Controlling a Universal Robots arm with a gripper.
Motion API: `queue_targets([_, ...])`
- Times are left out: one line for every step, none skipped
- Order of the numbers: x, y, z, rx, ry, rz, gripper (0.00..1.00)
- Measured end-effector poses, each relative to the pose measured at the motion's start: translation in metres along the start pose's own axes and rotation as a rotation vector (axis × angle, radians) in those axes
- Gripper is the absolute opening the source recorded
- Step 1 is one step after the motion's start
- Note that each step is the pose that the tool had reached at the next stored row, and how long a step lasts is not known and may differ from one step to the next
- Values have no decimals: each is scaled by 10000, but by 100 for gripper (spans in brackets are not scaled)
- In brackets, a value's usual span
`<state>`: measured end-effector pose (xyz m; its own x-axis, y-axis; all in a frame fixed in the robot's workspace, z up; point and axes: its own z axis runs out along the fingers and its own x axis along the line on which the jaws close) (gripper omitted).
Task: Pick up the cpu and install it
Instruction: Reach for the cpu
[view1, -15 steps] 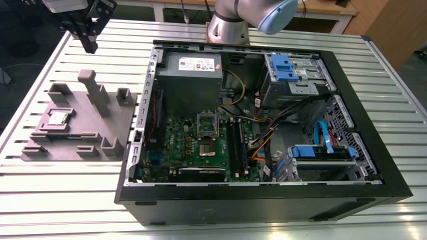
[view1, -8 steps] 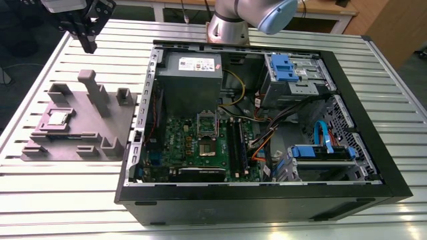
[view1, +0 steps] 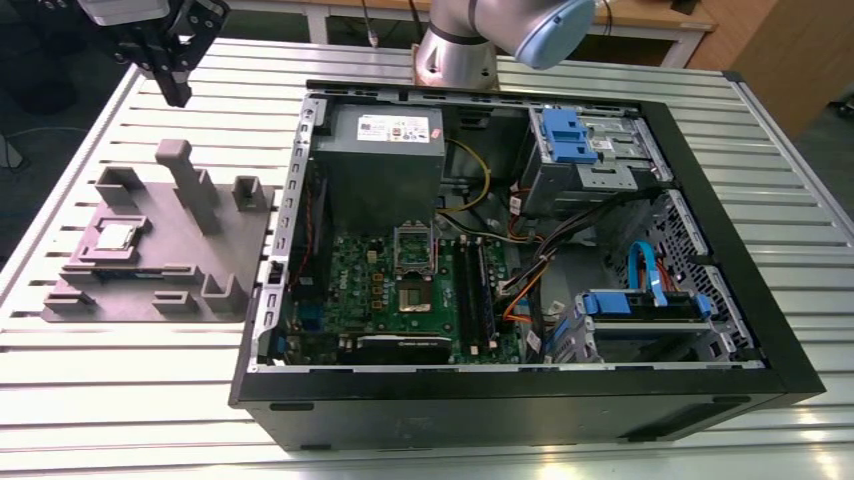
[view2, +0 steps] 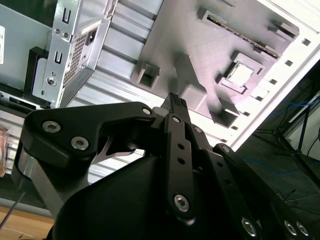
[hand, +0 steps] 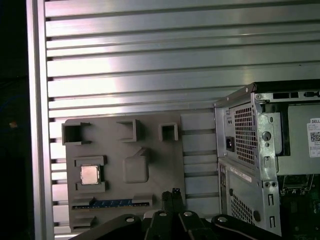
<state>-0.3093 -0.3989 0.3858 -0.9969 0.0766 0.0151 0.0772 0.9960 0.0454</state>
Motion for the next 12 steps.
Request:
queue_targets([4,0,0,0,0,1,10])
queue_targets([7,-1,0,0,0,0,10])
queue_targets([12,-1,1,-1,-1,0,10])
queue_targets([18,-1,1,0,0,0,10])
queue_targets([24,-2,2,0,0,0,10])
queue_targets([31,-2,3,-1,0,0,10])
queue_targets([37,-3,3,0,2,0,10])
queue_targets([44,-3,5,0,5,1,10])
queue_targets([53,-4,6,1,11,1,10])
queue_targets([63,-5,8,1,22,1,10])
queue_targets([73,-6,10,2,34,2,10])
queue_targets([85,-7,11,3,45,2,10])
